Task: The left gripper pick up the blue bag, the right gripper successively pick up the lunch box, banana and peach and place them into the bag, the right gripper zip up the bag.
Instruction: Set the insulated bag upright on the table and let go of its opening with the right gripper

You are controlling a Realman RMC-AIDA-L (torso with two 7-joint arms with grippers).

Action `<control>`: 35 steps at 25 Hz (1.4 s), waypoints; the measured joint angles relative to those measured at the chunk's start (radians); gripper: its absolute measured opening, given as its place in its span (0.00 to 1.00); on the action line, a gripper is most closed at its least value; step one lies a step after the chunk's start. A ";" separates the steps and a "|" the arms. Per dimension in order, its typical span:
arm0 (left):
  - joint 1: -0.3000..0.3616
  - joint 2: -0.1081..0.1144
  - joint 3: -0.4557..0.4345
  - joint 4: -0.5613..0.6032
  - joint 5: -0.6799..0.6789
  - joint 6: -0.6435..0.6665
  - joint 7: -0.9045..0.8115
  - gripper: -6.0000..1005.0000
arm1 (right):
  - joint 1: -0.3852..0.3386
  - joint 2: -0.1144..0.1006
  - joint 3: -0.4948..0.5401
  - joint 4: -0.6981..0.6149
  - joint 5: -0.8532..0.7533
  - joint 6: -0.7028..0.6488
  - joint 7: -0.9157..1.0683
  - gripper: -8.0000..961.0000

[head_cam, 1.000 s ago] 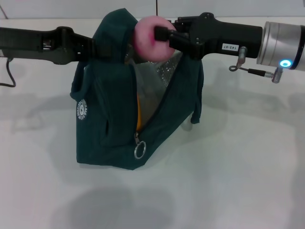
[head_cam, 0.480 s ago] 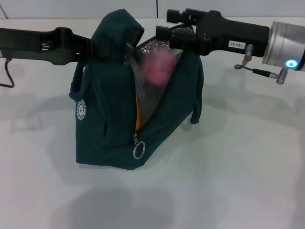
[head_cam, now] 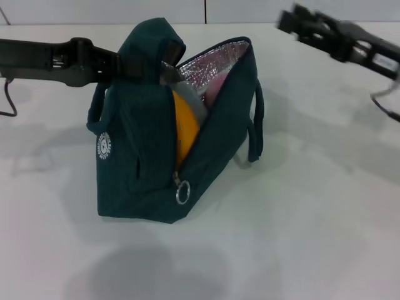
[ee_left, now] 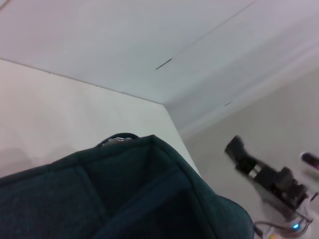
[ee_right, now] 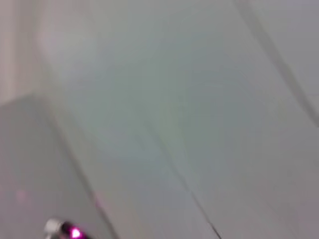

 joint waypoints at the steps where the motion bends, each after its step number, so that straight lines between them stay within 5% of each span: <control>1: 0.000 -0.001 0.000 0.000 0.000 0.000 0.000 0.04 | -0.028 -0.001 0.001 -0.001 0.005 0.000 0.058 0.82; 6: -0.004 -0.007 0.004 0.000 0.000 -0.003 0.000 0.04 | -0.092 -0.005 0.004 0.096 0.014 0.001 0.247 0.82; 14: -0.007 -0.011 0.006 0.000 0.001 -0.008 0.000 0.04 | -0.024 -0.002 -0.017 0.293 0.007 0.005 0.408 0.81; 35: -0.022 -0.013 0.008 -0.035 0.003 -0.008 0.022 0.04 | 0.107 0.011 -0.218 0.318 0.006 0.068 0.453 0.80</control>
